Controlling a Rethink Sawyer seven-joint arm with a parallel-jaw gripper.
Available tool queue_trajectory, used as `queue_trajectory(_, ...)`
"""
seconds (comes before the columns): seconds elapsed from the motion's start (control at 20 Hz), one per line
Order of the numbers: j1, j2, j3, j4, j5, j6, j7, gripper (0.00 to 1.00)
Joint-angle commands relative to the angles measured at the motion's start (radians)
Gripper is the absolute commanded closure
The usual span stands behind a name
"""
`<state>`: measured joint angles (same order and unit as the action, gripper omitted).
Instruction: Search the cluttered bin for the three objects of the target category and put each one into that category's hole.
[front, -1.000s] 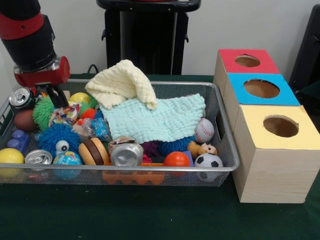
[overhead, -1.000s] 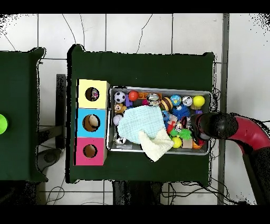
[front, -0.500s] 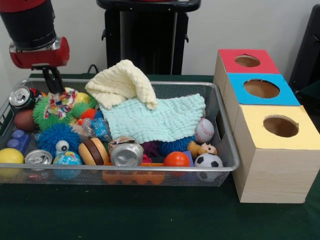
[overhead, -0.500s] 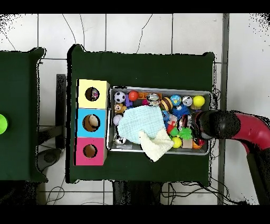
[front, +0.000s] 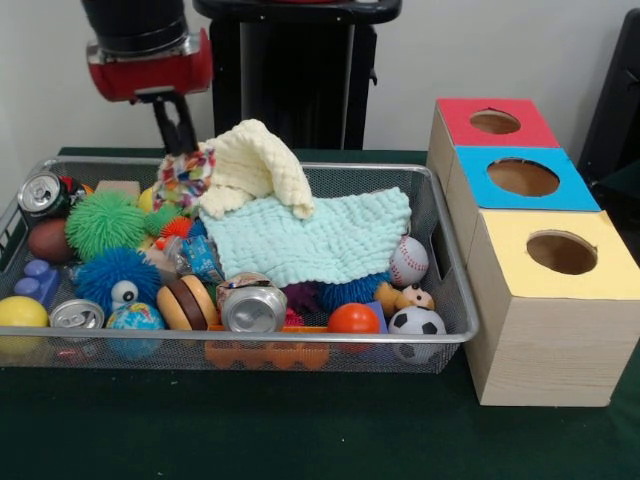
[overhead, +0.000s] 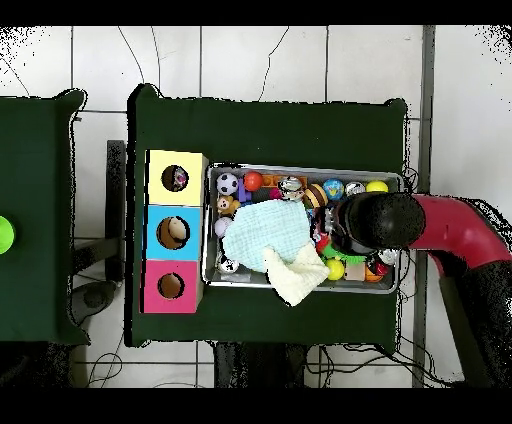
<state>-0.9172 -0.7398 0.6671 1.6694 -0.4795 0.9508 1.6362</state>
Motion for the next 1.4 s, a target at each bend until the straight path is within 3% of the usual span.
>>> queue_trajectory(0.05, 0.067, -0.087, -0.059, 0.127, 0.076, 0.089, 0.098, 1.0)
queue_trajectory(0.4, 0.156, -0.139, -0.125, 0.194, 0.154, 0.021, 0.213, 1.0)
queue_trajectory(0.7, 0.244, -0.149, -0.191, 0.202, 0.206, -0.011, 0.279, 1.0)
queue_trajectory(1.4, 0.467, -0.117, -0.335, 0.121, 0.32, -0.022, 0.419, 1.0)
